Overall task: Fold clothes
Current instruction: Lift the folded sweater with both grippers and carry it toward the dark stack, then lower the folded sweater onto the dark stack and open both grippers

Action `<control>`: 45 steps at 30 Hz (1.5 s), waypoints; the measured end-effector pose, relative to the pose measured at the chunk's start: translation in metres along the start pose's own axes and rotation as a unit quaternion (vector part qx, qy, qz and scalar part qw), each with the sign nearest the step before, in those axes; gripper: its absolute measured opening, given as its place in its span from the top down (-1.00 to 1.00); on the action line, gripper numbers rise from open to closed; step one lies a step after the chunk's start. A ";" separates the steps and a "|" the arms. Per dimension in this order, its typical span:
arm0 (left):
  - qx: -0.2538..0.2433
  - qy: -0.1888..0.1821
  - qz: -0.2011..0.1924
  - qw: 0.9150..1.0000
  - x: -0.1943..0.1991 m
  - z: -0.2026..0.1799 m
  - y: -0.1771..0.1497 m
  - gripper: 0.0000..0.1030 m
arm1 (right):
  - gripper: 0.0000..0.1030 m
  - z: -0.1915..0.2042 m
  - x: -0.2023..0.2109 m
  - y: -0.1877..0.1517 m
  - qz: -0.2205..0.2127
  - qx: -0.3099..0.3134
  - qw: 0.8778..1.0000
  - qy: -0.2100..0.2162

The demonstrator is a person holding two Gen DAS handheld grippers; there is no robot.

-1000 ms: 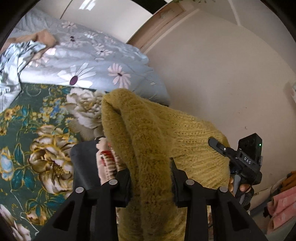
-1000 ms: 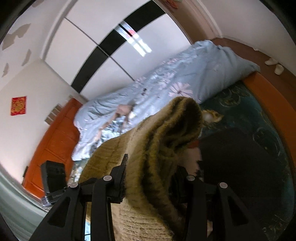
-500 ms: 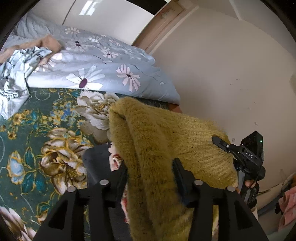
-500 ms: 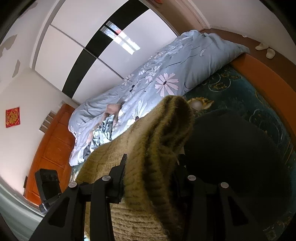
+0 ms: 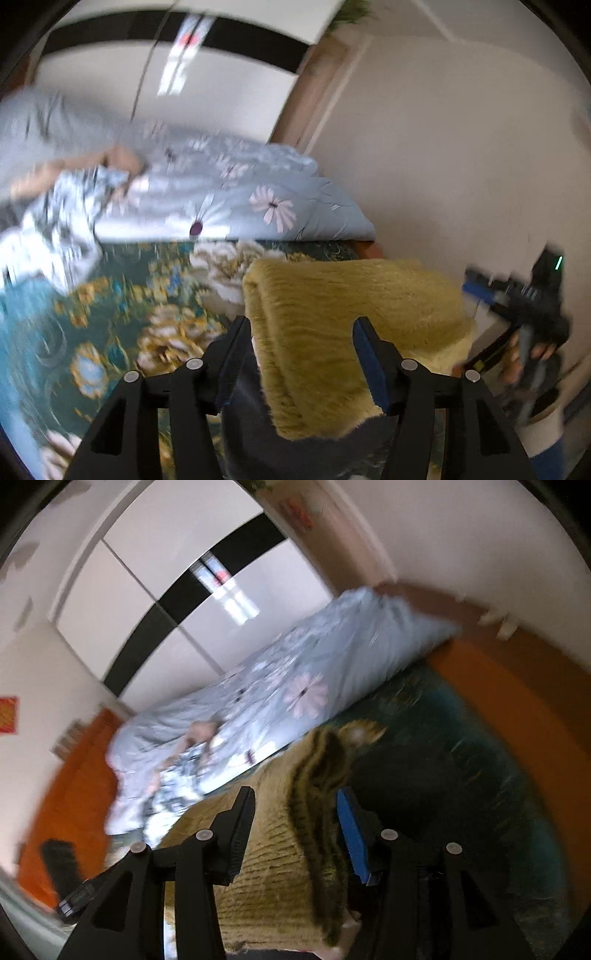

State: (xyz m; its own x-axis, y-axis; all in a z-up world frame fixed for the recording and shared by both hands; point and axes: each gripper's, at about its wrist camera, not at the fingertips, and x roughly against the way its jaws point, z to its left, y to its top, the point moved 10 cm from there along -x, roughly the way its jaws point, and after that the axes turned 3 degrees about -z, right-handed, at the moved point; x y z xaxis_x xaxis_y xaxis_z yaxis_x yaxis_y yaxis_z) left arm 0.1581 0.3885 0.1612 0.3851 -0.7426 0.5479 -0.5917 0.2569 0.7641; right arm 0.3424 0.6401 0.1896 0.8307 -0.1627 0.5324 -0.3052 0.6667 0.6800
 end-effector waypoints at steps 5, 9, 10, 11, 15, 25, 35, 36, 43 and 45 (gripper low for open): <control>-0.067 0.016 0.025 0.997 -0.011 -0.018 -0.022 -0.21 | -0.01 0.058 0.008 -0.015 0.009 0.095 0.995 0.020; -0.073 0.019 0.041 0.996 -0.018 -0.015 -0.041 -0.25 | -0.01 0.075 -0.008 -0.061 0.051 0.201 0.978 -0.005; -0.065 0.011 0.046 0.997 -0.020 -0.013 -0.045 -0.26 | -0.01 0.069 -0.012 -0.072 0.060 0.213 0.975 -0.016; -0.056 0.004 0.051 0.997 -0.022 -0.012 -0.050 -0.30 | -0.01 0.062 -0.014 -0.082 0.065 0.218 0.974 -0.022; -0.024 -0.026 0.077 0.996 -0.034 -0.008 -0.071 -0.40 | -0.01 0.040 -0.008 -0.099 0.060 0.207 0.976 -0.015; -0.006 -0.016 0.103 0.995 -0.049 -0.001 -0.094 -0.55 | -0.01 0.030 -0.010 -0.118 0.051 0.216 0.974 -0.033; 0.038 -0.051 0.079 0.995 -0.010 0.007 -0.088 -0.54 | -0.03 0.038 -0.005 -0.116 0.045 0.216 0.974 -0.048; 0.038 -0.053 0.077 0.995 -0.006 0.008 -0.088 -0.54 | -0.04 0.040 -0.003 -0.115 0.042 0.213 0.975 -0.048; 0.033 -0.062 0.080 0.994 0.013 0.015 -0.102 -0.54 | -0.17 0.054 0.008 -0.114 0.028 0.215 0.975 -0.052; 0.035 -0.062 0.085 0.994 0.015 0.021 -0.109 -0.54 | -0.17 0.056 0.010 -0.115 0.026 0.216 0.974 -0.055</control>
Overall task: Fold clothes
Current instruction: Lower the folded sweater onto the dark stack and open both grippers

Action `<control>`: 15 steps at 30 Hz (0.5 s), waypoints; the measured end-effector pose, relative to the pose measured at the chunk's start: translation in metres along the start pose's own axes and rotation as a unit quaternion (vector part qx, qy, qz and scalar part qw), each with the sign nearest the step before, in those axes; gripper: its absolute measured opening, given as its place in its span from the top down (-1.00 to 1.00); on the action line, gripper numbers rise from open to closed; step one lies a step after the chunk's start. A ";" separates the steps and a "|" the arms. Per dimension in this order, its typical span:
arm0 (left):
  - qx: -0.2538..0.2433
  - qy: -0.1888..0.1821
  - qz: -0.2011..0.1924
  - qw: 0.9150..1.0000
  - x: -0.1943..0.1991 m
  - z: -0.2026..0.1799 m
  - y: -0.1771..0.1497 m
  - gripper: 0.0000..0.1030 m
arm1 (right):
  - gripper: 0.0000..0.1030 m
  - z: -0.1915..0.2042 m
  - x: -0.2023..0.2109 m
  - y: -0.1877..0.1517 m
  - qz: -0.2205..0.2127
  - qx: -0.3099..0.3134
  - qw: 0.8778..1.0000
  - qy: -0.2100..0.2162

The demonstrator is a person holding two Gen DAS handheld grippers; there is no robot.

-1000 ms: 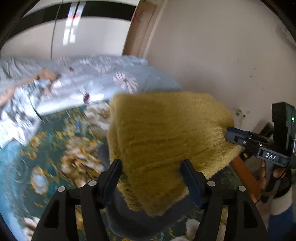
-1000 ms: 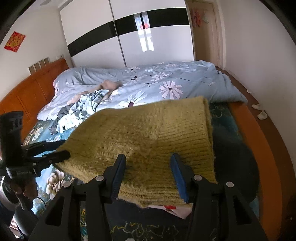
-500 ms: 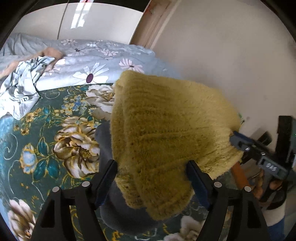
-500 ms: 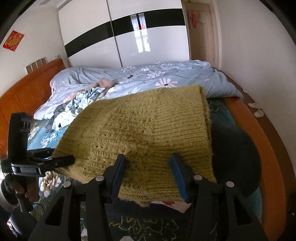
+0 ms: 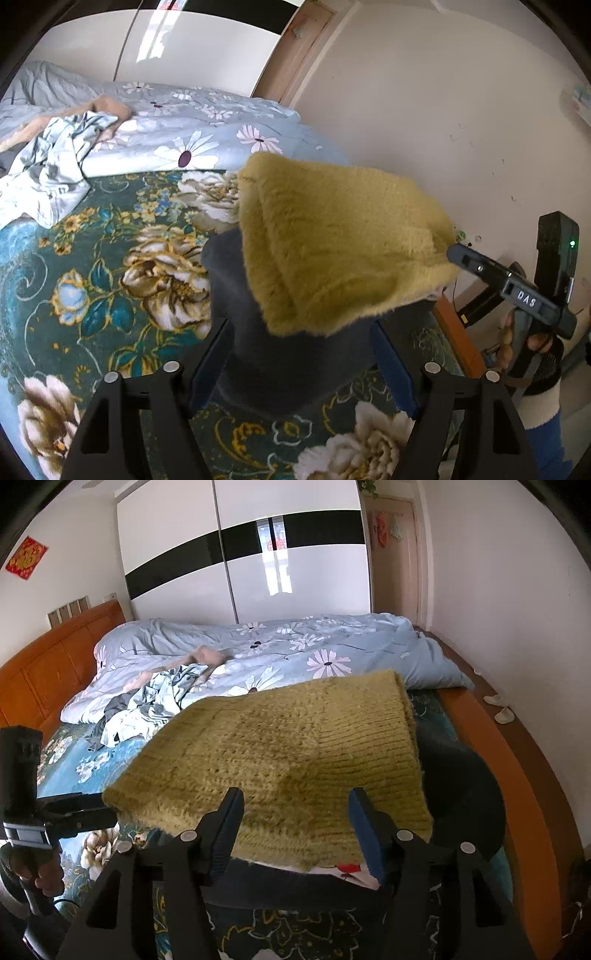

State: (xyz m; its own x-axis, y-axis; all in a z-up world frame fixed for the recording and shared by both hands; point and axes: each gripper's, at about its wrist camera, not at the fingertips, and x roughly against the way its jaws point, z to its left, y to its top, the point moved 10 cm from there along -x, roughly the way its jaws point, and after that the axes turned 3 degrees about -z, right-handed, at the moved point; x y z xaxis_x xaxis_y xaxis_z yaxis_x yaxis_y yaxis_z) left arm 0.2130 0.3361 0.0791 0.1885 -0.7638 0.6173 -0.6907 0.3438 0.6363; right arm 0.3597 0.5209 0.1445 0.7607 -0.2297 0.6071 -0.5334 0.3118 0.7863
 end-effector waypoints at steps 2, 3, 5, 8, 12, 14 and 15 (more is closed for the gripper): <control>0.001 0.003 0.006 1.000 0.000 0.006 -0.006 -0.55 | -0.18 0.002 0.002 -0.001 0.000 0.001 1.000 -0.004; 0.001 0.004 0.009 1.000 0.000 0.009 -0.010 -0.58 | -0.18 0.003 0.003 -0.001 -0.001 0.000 1.000 -0.005; 0.001 0.009 0.011 1.000 -0.001 0.014 -0.016 -0.64 | -0.18 0.006 0.008 -0.003 -0.005 -0.004 1.000 -0.007; 0.003 0.006 0.008 1.000 -0.003 0.020 -0.022 -0.69 | -0.18 0.011 0.017 -0.008 -0.010 0.001 1.000 -0.010; 0.001 0.004 0.006 1.000 -0.007 0.024 -0.028 -0.84 | -0.20 0.022 0.024 -0.016 -0.014 0.005 1.000 -0.011; -0.003 -0.002 0.003 1.000 -0.009 0.021 -0.030 -1.00 | -0.26 0.028 0.022 -0.020 -0.012 0.007 1.000 -0.009; -0.005 -0.005 0.001 1.000 -0.011 0.020 -0.031 -1.00 | -0.29 0.031 0.021 -0.023 -0.010 0.007 1.000 -0.008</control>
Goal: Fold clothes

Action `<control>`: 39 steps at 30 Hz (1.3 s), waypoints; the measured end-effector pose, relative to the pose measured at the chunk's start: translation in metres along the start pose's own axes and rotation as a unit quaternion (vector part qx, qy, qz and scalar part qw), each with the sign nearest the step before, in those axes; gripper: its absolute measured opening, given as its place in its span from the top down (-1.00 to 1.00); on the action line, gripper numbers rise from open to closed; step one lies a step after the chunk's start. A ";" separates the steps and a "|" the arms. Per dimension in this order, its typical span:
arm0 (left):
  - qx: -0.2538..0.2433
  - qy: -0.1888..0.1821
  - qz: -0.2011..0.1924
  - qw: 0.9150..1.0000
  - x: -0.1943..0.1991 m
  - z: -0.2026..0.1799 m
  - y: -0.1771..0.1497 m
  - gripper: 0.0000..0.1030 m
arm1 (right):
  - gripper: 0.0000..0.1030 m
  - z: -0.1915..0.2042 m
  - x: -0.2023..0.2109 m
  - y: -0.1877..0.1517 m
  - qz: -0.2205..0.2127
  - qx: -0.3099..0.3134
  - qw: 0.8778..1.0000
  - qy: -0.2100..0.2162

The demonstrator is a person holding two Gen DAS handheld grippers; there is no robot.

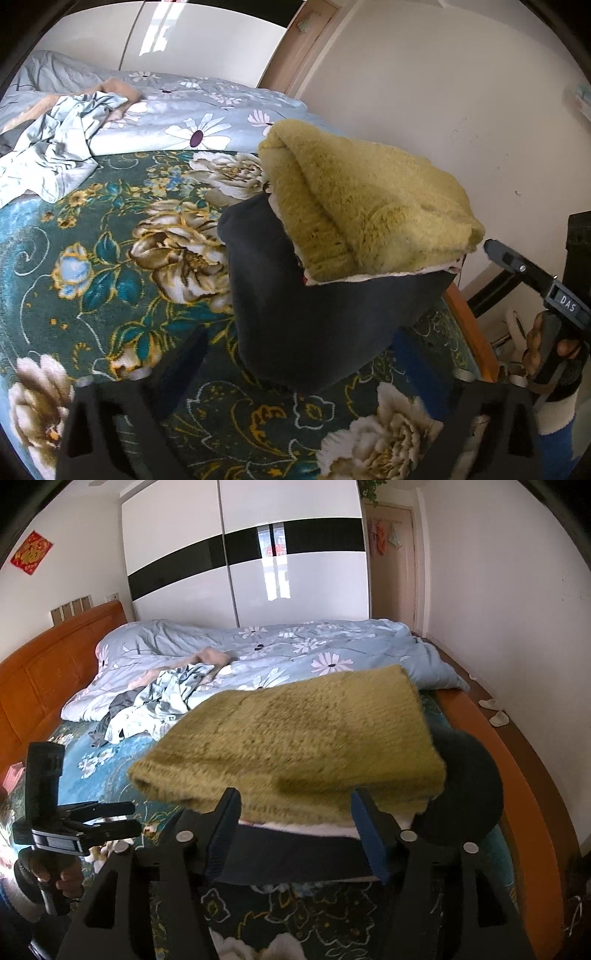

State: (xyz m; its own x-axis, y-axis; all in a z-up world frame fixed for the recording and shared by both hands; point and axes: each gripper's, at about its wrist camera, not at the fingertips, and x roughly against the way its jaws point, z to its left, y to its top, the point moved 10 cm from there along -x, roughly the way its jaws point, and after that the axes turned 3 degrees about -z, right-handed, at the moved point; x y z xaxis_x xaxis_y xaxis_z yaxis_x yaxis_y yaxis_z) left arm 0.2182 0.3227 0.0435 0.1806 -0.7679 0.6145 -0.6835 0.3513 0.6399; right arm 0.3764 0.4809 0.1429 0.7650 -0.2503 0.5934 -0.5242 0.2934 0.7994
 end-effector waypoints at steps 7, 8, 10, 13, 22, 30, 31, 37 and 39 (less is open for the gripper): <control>-0.016 -0.004 -0.020 1.000 -0.005 -0.005 0.002 -1.00 | -0.29 0.010 -0.020 -0.024 0.031 -0.013 0.999 -0.001; -0.014 -0.007 -0.021 1.000 -0.006 -0.004 0.002 -1.00 | -0.29 0.010 -0.025 -0.027 0.037 -0.017 0.999 -0.003; -0.010 -0.010 -0.023 1.000 -0.008 -0.002 0.002 -1.00 | -0.29 0.011 -0.032 -0.032 0.047 -0.024 0.999 -0.006; -0.004 -0.017 -0.021 1.000 -0.011 0.000 -0.001 -1.00 | -0.35 0.011 -0.042 -0.038 0.059 -0.032 0.998 -0.016; 0.001 -0.019 -0.028 0.999 -0.013 0.003 -0.002 -1.00 | -0.80 0.018 -0.060 -0.057 0.091 -0.061 0.993 -0.036; -0.001 -0.046 -0.045 0.998 -0.007 -0.002 0.001 -1.00 | -0.80 0.023 -0.060 -0.061 0.099 -0.072 0.991 -0.055; 0.001 -0.048 -0.046 0.998 -0.007 -0.002 0.001 -1.00 | -0.80 0.024 -0.060 -0.061 0.099 -0.072 0.991 -0.057; 0.004 -0.052 -0.038 0.998 -0.011 -0.002 -0.002 -1.00 | -0.81 0.034 -0.063 -0.059 0.101 -0.068 0.990 -0.074; 0.000 -0.050 -0.036 0.998 -0.012 -0.003 -0.004 -1.00 | -0.95 0.034 -0.063 -0.059 0.103 -0.061 0.989 -0.086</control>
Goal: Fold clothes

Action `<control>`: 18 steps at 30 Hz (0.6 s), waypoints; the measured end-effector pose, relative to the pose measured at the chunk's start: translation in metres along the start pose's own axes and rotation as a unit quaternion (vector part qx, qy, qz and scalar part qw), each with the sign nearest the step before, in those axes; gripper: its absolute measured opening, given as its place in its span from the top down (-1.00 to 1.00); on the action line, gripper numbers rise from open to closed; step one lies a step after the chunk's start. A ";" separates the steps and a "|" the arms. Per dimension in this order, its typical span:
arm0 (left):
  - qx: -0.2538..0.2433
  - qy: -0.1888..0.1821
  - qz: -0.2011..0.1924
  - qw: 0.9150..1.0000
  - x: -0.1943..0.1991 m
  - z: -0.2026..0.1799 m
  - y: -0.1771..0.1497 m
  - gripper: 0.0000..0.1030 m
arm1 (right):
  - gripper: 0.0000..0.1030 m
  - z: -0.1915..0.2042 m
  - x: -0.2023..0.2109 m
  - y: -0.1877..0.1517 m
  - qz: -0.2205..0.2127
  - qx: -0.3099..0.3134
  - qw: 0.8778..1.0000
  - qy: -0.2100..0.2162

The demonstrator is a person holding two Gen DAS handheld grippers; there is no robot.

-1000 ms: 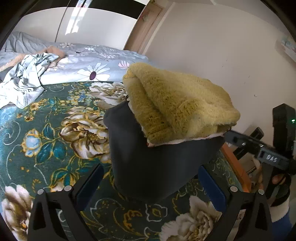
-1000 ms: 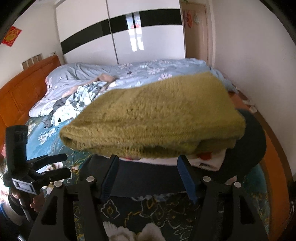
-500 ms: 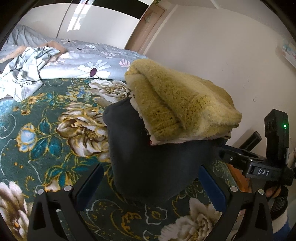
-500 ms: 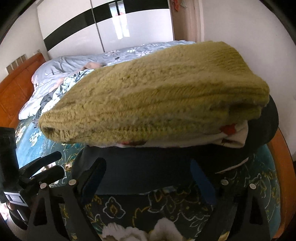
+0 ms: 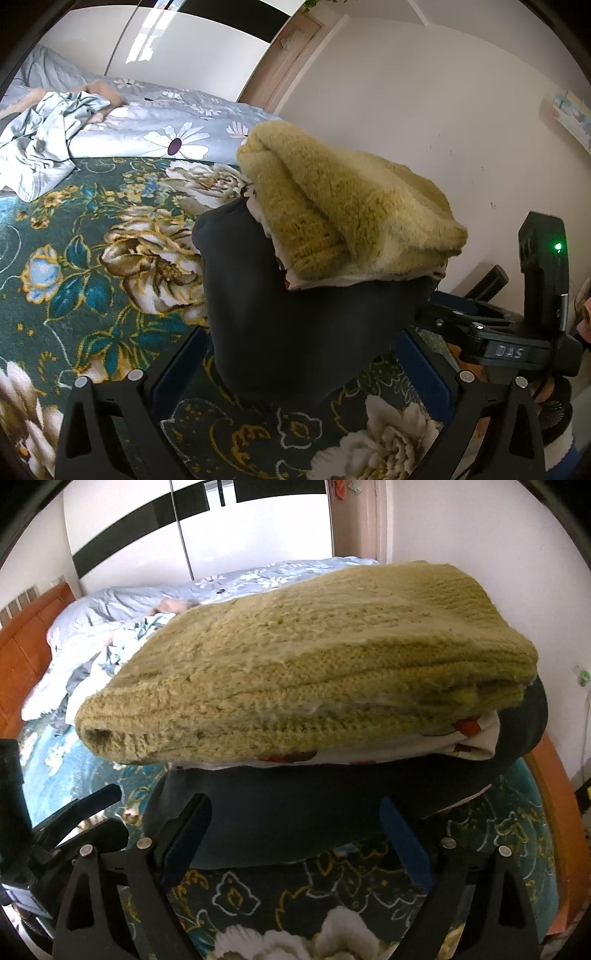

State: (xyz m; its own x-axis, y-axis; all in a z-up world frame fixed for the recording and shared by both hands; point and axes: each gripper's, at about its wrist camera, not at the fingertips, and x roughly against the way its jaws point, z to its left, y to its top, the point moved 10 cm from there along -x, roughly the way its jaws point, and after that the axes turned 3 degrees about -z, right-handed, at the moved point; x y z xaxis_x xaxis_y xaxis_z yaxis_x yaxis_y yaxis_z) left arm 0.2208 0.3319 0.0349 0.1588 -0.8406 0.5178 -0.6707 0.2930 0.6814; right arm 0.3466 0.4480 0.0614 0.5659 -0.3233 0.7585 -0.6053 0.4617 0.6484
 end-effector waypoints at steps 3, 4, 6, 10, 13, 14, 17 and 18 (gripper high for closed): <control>0.000 -0.004 0.001 1.000 -0.002 -0.001 -0.003 -1.00 | -1.00 0.001 0.001 0.001 -0.001 0.000 1.000 -0.008; 0.004 -0.008 0.003 1.000 -0.003 -0.002 -0.005 -1.00 | -1.00 0.001 0.001 0.001 -0.002 -0.001 1.000 -0.009; 0.011 -0.015 0.008 1.000 -0.005 -0.002 -0.008 -1.00 | -1.00 0.000 0.002 0.001 -0.002 -0.006 1.000 -0.011; 0.022 -0.015 0.014 1.000 -0.008 0.000 -0.012 -1.00 | -1.00 -0.001 0.003 0.001 0.002 -0.013 1.000 -0.010; 0.026 -0.012 0.015 0.999 -0.010 0.002 -0.013 -1.00 | -1.00 -0.001 0.004 0.000 0.003 -0.015 1.000 -0.010; 0.029 -0.013 0.016 0.999 -0.010 0.003 -0.013 -1.00 | -1.00 -0.001 0.004 0.001 0.003 -0.014 1.000 -0.010; 0.036 -0.015 0.020 0.999 -0.013 0.005 -0.014 -1.00 | -1.00 0.001 0.000 0.005 0.006 -0.014 1.000 -0.011; 0.039 -0.016 0.021 0.999 -0.013 0.006 -0.014 -1.00 | -1.00 0.002 0.000 0.005 0.007 -0.014 1.000 -0.012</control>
State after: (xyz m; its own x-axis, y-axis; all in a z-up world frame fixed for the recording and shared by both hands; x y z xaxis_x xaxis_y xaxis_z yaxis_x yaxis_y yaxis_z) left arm 0.2238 0.3362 0.0151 0.1068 -0.8431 0.5271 -0.7308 0.2929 0.6165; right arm 0.3425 0.4490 0.0650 0.5447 -0.3359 0.7684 -0.5970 0.4882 0.6366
